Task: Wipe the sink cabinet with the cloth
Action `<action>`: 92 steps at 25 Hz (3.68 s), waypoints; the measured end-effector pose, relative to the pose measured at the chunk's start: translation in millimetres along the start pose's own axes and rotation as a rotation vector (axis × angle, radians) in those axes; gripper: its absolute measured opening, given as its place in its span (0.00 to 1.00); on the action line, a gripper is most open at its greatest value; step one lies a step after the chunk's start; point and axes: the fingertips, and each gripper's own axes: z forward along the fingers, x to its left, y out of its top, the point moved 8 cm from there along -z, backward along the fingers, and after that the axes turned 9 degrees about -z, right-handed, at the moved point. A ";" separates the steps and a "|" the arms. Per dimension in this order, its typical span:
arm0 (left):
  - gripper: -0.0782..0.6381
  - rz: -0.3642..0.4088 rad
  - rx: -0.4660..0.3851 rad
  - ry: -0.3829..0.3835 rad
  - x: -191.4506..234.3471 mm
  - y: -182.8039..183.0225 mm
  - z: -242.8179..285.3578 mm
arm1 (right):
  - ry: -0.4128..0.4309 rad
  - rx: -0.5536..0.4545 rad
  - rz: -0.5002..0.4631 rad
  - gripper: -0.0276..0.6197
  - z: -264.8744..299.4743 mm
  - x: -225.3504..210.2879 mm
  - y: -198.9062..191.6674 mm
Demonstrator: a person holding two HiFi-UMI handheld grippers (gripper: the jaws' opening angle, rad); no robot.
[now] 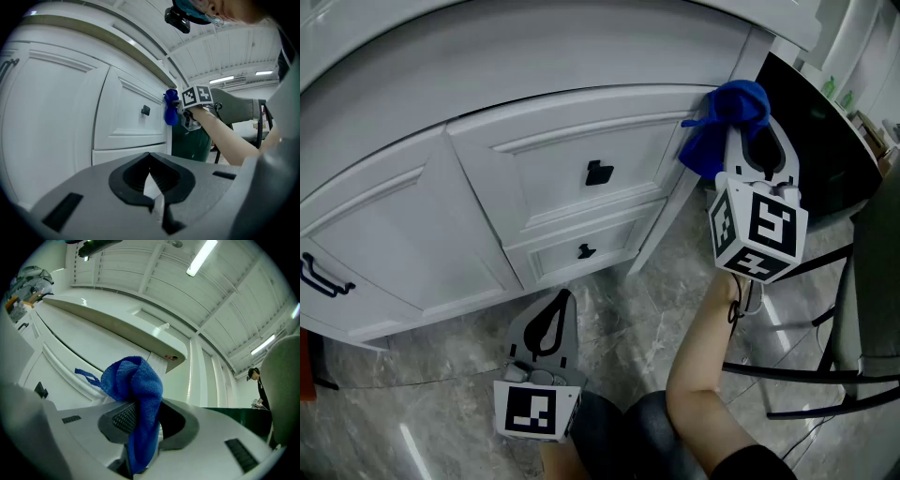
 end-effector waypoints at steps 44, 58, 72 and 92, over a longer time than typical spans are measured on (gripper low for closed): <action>0.11 -0.005 -0.001 0.011 -0.1 -1.7 5.7 | -0.022 -0.110 0.130 0.22 -1.9 -1.8 -11.6; 0.11 0.022 0.039 0.005 -1.0 -3.0 0.4 | -0.013 -0.103 0.109 0.22 -2.6 0.1 -13.8; 0.11 0.027 0.039 0.002 -5.3 -2.5 -0.4 | 0.173 -0.020 0.141 0.22 -3.0 -7.7 -26.4; 0.11 -0.010 0.035 -0.022 0.6 -2.2 -1.7 | 0.079 0.015 0.004 0.22 -11.8 11.9 -34.9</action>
